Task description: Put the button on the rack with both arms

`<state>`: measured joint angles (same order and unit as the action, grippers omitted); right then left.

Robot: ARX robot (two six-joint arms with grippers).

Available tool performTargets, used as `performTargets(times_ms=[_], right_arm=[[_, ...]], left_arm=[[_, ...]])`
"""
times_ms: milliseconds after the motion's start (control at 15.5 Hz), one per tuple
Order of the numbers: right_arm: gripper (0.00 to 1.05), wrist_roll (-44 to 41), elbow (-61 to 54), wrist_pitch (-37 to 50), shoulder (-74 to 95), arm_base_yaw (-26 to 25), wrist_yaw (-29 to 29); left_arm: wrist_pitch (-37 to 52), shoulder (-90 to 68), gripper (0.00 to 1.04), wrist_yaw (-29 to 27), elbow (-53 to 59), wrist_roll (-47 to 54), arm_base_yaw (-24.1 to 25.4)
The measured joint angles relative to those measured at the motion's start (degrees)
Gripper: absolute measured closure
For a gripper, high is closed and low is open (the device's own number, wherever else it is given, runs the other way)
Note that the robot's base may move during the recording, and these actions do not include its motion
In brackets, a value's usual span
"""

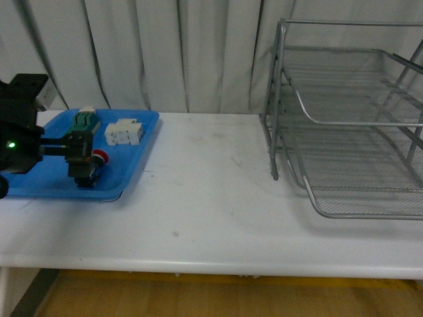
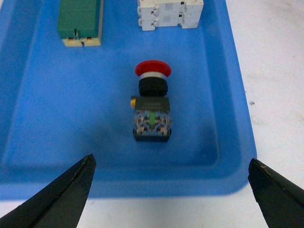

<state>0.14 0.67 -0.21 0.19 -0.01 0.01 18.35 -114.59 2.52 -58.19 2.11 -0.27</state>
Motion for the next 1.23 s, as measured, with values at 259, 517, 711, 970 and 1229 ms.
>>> performTargets(times_ms=[259,517,711,970,1229], right_arm=[[0.06,0.0,0.0,0.0,0.0,0.0,0.0],[0.06,0.0,0.0,0.0,0.0,0.0,0.0],[0.06,0.0,0.0,0.02,0.02,0.0,0.0],[0.06,0.0,0.0,0.0,0.02,0.0,0.0],[0.06,0.0,0.0,0.0,0.02,0.0,0.0]], left_arm=[[-5.7,-7.56,0.07,-1.27,-12.35,0.94,-0.76],[-12.92,-14.99,0.07,-1.68,-21.68,0.94,0.37],[-18.36,-16.63,0.07,-0.77,-24.2,0.74,0.57],[-20.09,-21.11,0.07,-1.7,-28.2,1.57,-0.39],[-20.15,-22.18,0.59,-3.02,-28.83,2.93,-0.74]])
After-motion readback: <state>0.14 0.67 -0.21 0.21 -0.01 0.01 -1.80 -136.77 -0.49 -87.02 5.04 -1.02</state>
